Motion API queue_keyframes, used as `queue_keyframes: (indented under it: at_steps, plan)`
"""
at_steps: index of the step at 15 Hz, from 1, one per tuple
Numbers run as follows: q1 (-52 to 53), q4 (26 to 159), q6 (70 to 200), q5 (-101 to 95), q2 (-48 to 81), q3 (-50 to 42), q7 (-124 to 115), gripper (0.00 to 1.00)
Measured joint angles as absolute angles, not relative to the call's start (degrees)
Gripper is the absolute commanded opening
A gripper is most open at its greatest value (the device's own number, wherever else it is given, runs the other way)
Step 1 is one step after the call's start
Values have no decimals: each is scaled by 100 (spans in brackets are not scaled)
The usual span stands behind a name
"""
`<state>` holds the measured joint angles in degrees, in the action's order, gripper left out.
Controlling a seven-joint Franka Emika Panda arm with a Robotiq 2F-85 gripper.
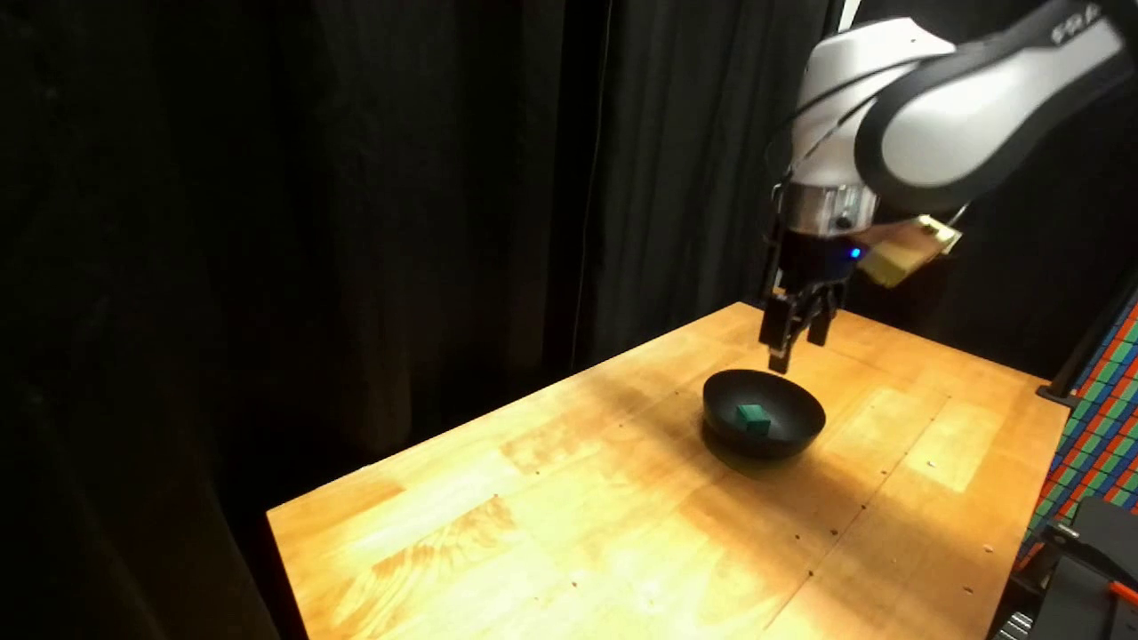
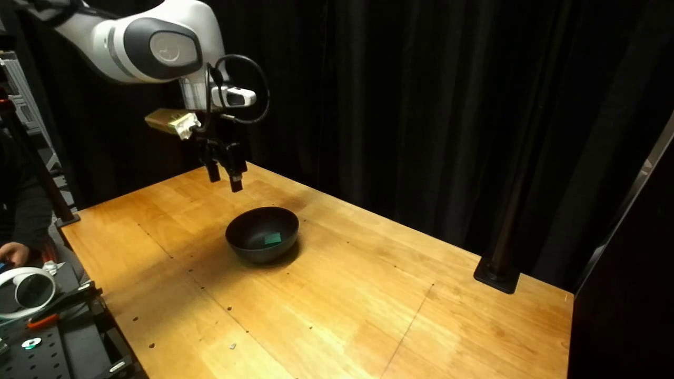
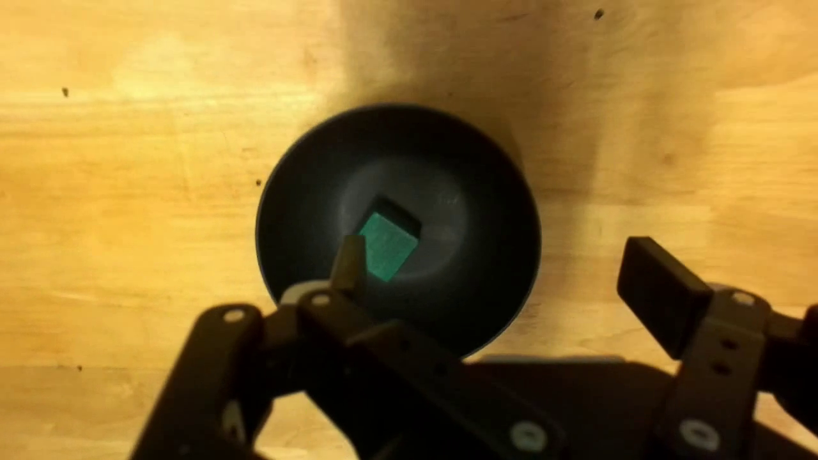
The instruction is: Put the green block in the bowl
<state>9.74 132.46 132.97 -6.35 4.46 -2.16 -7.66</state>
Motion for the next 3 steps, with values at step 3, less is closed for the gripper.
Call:
queue_keyframes:
  at_steps: [3]
  plan:
    - [646, 12834, 11879, 81, -115, -164, -10, 100]
